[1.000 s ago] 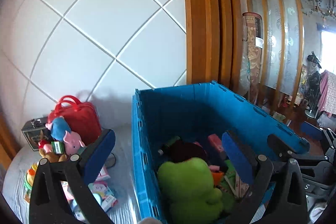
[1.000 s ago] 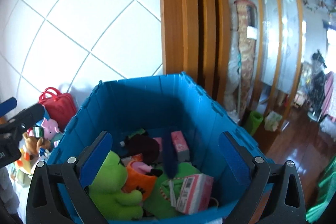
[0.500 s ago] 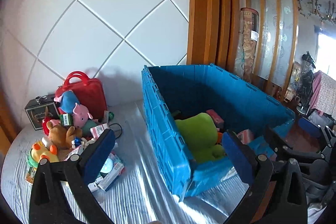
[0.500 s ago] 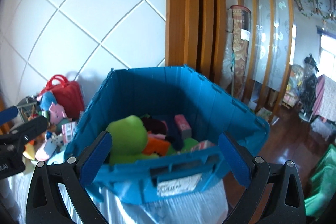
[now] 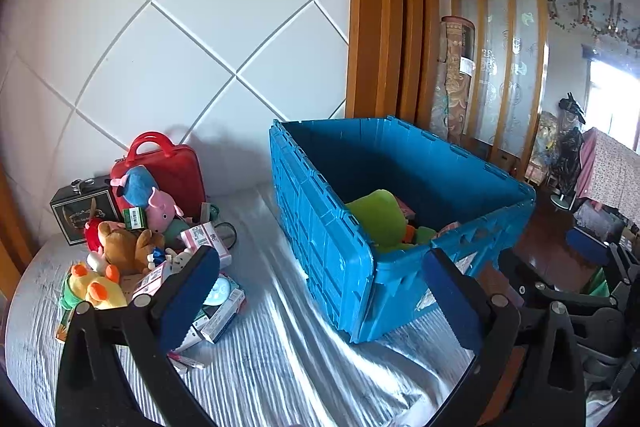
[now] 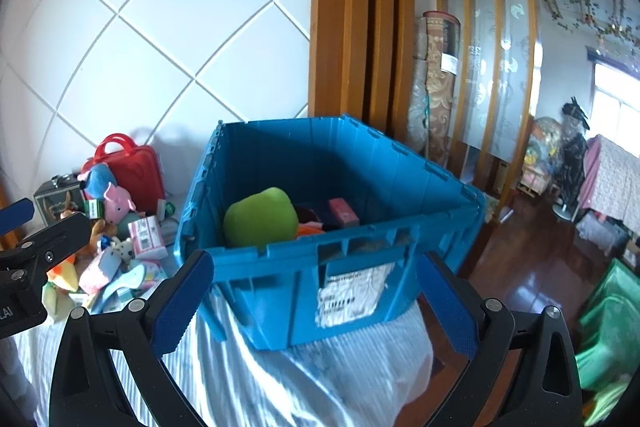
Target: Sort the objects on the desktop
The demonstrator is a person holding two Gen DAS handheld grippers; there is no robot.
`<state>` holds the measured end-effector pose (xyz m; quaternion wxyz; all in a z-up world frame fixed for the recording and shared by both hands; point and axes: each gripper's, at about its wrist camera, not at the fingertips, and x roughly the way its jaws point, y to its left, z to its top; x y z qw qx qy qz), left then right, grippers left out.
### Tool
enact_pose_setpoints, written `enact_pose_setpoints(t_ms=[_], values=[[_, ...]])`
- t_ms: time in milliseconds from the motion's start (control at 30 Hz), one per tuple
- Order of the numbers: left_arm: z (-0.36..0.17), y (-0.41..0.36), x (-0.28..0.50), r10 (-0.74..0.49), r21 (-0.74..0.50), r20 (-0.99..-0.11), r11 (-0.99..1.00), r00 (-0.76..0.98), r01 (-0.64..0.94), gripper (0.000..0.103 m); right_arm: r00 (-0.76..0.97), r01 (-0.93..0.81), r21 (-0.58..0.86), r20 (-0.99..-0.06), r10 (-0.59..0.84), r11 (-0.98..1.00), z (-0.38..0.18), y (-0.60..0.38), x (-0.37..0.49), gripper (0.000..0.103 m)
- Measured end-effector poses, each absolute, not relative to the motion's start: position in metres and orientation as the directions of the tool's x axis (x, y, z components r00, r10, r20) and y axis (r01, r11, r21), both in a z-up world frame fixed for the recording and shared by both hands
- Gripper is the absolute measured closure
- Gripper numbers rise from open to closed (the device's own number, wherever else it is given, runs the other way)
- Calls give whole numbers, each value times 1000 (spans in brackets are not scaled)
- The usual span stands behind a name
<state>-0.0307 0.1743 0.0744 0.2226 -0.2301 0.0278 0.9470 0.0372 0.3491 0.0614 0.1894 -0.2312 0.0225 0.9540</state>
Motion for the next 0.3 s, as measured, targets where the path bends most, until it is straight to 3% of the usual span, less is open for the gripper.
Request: enact_pose_setpoints(t_ms=[300], values=[[80, 164, -14, 401, -42, -430, -904, -809, -426, 0, -815, -392, -39, -449, 367, -919, 62, 337, 54, 0]])
